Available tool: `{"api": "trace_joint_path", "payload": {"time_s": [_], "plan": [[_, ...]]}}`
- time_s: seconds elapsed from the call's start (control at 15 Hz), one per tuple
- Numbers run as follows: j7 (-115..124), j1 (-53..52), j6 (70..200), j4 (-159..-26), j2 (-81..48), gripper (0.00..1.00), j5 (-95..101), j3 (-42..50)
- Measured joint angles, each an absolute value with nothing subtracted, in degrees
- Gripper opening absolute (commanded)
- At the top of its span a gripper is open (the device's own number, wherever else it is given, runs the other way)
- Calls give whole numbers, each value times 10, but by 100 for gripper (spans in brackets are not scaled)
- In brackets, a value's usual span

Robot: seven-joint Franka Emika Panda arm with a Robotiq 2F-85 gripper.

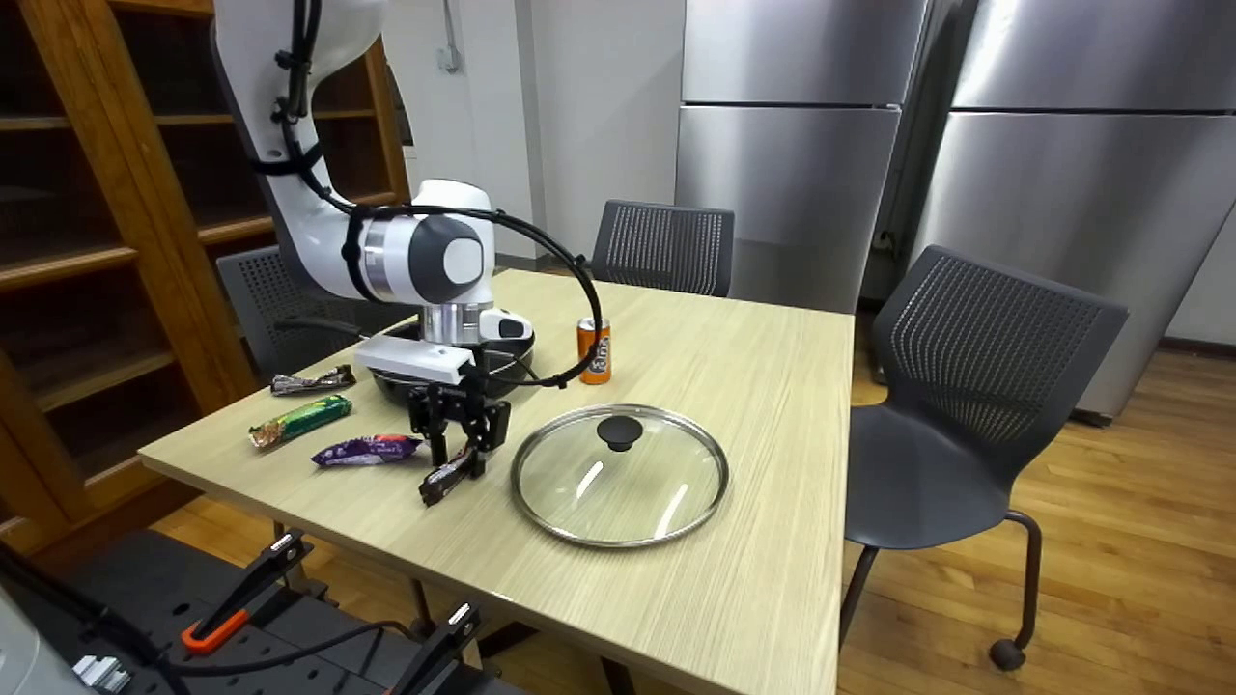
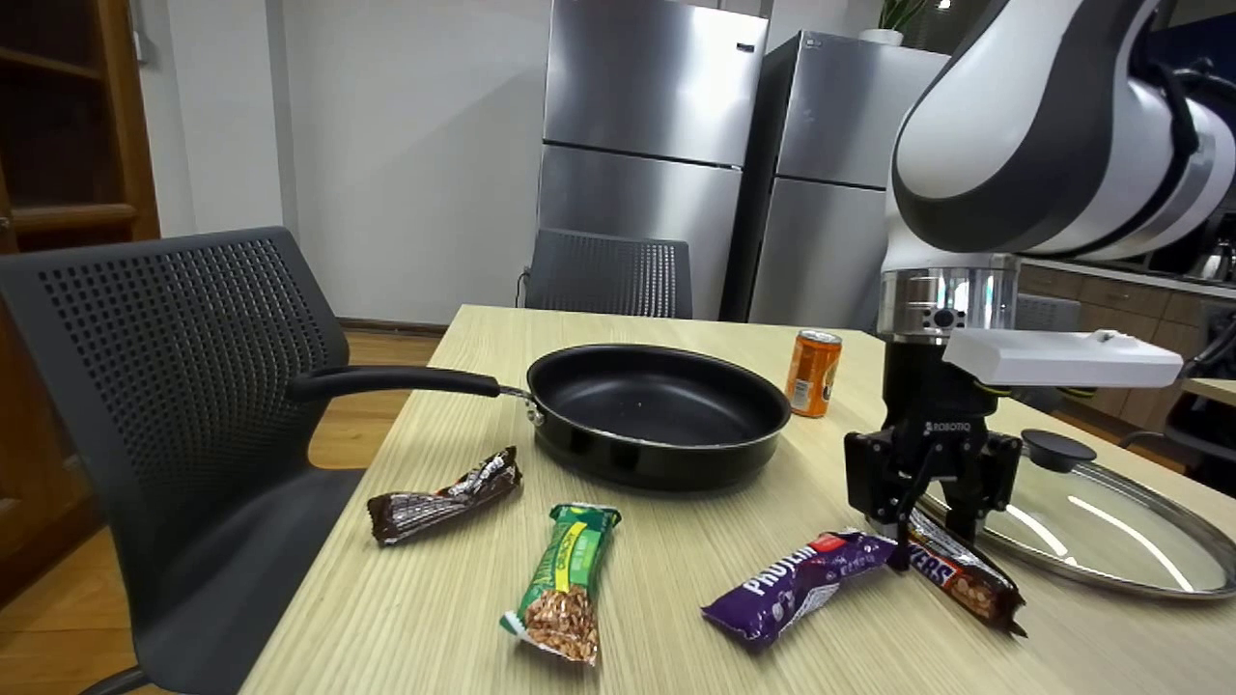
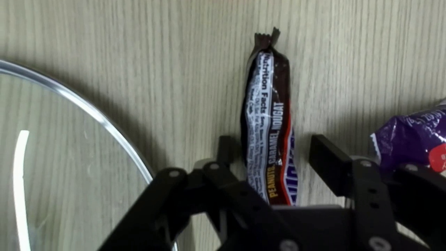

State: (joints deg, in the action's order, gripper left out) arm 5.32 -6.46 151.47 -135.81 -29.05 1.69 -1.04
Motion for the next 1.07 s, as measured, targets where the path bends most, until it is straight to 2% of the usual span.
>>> {"api": "trace_joint_path", "payload": {"time_s": [0.2, 0.33, 0.4, 0.47, 0.6, 1.07], "plan": [[48, -65, 1524, -1366, -281, 4, 17, -13], [42, -65, 1529, -1371, -274, 5, 17, -13], [39, -65, 1529, -1374, -268, 0, 17, -14], [36, -65, 1529, -1378, -261, 0, 17, -14], [32, -64, 1529, -1384, -244, 3, 17, -16], [30, -64, 1529, -1404, -175, 2, 15, -29]]}}
